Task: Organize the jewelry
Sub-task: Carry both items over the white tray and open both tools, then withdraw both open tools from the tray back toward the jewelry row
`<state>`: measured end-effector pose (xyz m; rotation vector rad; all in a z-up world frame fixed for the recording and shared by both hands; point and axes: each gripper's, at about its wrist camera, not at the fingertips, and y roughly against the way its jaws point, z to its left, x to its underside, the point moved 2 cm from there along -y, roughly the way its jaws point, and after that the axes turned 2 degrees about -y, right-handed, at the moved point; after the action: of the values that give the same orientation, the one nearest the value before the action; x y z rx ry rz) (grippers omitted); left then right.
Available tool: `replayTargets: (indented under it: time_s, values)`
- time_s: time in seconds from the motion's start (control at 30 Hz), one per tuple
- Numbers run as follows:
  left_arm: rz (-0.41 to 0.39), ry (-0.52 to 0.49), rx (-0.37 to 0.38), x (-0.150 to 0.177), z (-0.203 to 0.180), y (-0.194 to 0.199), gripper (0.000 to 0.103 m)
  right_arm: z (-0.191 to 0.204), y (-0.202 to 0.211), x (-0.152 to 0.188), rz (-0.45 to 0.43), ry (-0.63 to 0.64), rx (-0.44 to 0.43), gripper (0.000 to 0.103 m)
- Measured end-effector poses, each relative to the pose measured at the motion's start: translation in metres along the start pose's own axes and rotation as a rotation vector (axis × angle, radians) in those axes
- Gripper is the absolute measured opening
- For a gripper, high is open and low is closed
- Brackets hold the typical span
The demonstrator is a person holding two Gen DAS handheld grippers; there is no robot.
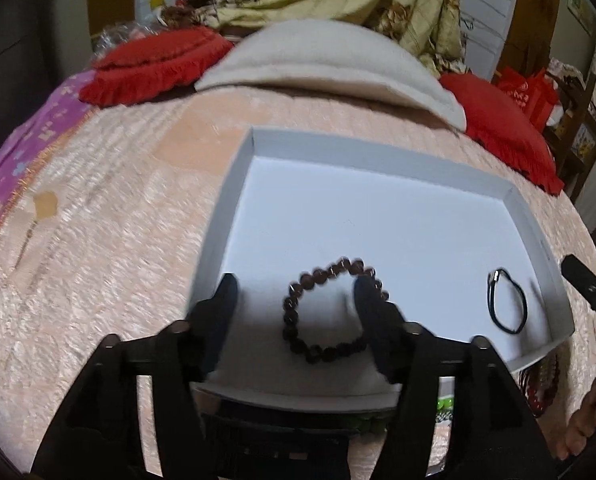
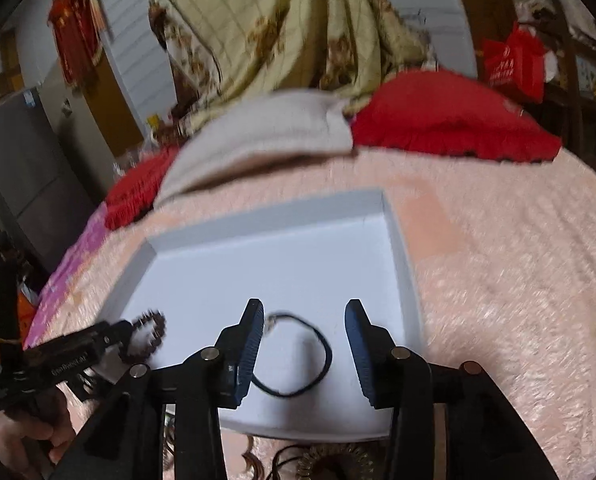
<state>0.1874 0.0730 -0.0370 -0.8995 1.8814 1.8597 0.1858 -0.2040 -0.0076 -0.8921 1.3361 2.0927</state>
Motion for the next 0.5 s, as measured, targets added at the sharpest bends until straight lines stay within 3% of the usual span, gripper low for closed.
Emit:
replayTargets:
  time_s: [0.13,0.23,0.37,0.5]
  values:
    - [-0.041,0.034,0.023,-0.004,0.007,0.009,0.072,0.001,0.011,0.001,-0.007,0.020,0.029,0.044]
    - [-0.051,0.049,0.074,-0.005,0.009,0.014,0.072,-0.002,0.016,0.004,0.005,0.038,0.070,0.044]
    - [-0.073,0.057,0.156,-0.001,0.008,0.031,0.072,-0.002,0.042,0.011,-0.056,0.073,0.084,0.044]
    - [-0.073,0.036,0.251,0.018,0.001,0.056,0.072,-0.005,0.064,0.026,-0.048,0.047,0.107,0.044]
